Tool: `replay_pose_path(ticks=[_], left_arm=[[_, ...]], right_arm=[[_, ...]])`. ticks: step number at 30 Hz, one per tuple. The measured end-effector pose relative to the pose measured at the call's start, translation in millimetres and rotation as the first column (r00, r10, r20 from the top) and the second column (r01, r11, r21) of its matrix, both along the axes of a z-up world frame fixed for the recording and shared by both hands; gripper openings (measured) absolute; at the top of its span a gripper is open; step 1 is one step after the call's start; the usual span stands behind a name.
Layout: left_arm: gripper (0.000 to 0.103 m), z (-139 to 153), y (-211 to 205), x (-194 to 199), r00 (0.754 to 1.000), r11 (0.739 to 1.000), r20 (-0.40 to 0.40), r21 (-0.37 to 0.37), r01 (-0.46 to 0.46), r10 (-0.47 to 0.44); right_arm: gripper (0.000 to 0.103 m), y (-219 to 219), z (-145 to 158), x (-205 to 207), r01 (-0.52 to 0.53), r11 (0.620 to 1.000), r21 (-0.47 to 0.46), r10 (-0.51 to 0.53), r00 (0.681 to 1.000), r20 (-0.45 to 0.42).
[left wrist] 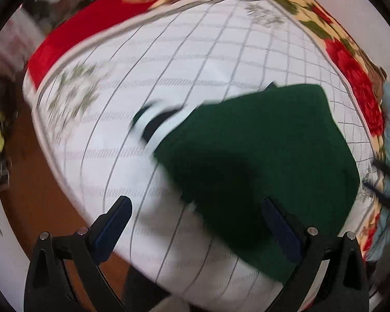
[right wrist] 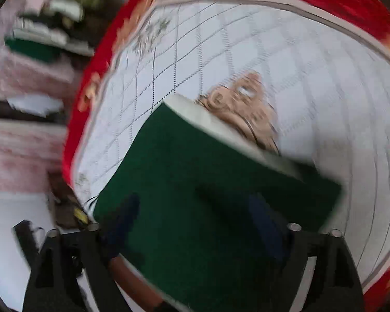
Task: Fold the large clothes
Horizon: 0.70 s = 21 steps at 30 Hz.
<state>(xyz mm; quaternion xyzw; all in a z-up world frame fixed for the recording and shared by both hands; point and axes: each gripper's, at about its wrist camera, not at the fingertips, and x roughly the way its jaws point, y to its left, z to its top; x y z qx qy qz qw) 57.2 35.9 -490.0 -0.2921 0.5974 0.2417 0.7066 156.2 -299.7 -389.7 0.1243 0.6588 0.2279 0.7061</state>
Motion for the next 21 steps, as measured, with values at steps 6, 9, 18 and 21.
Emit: replay_pose_path(ticks=[6, 9, 18, 21], left_arm=[[0.103, -37, 5, -23, 0.999, 0.989, 0.003, -0.141, -0.047, 0.048], [0.100, -61, 9, -10, 0.996, 0.977, 0.075, -0.210, -0.039, 0.056], [0.101, -97, 19, 39, 0.959, 0.962, 0.262, -0.273, -0.031, 0.105], [0.073, -90, 21, 44, 0.940, 0.973, 0.323, -0.228, -0.038, 0.112]], right_arm=[[0.089, -91, -48, -110, 0.352, 0.933, 0.080, -0.336, 0.928, -0.163], [0.089, -104, -97, -137, 0.418, 0.896, 0.148, -0.378, 0.895, -0.237], [0.090, -76, -180, -94, 0.457, 0.763, 0.456, -0.291, 0.874, -0.388], [0.087, -60, -177, -77, 0.433, 0.784, 0.445, -0.282, 0.887, -0.367]])
